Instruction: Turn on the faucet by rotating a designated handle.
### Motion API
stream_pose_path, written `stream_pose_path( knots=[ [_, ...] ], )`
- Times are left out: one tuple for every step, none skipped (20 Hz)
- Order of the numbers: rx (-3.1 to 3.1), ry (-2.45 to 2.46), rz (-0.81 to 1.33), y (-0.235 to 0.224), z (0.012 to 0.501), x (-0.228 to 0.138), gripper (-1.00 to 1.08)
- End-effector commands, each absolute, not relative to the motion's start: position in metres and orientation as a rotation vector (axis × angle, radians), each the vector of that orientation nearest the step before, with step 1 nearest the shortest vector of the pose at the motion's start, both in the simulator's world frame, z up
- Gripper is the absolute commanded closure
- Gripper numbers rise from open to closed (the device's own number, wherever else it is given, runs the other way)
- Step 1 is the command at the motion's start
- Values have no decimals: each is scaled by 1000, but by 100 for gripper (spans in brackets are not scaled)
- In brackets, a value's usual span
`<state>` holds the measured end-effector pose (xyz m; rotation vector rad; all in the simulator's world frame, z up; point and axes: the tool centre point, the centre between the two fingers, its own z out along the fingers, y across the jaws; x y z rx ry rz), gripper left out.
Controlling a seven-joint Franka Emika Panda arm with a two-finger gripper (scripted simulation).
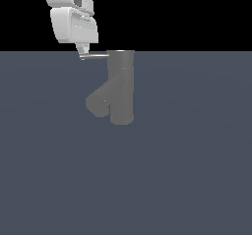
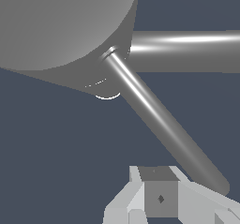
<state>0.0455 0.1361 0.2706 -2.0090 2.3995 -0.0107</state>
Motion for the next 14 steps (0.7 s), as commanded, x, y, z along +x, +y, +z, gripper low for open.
stream_pose_path(
  knots=[
    [-2006, 2412, -8, 126, 271, 37, 108],
    [-2006, 2412, -8, 124, 271, 34, 108],
    [-2007, 2412, -7, 123, 271, 32, 108],
    [-2007, 2412, -7, 121, 271, 29, 108],
    [-2007, 2412, -7, 119, 270, 27, 108],
    [-2007, 2412, -7, 117, 271, 24, 108],
    [-2008, 2412, -6, 116, 270, 21, 108],
    [-2008, 2412, -6, 114, 271, 19, 108],
    [-2008, 2412, -6, 112, 271, 16, 108],
    [-2008, 2412, -5, 110, 271, 13, 108],
    [-2008, 2412, -5, 108, 271, 10, 108],
    [-2009, 2412, -4, 106, 270, 8, 108],
    [-2009, 2412, -4, 104, 271, 5, 108],
    [-2010, 2412, -4, 103, 270, 2, 108]
  ],
)
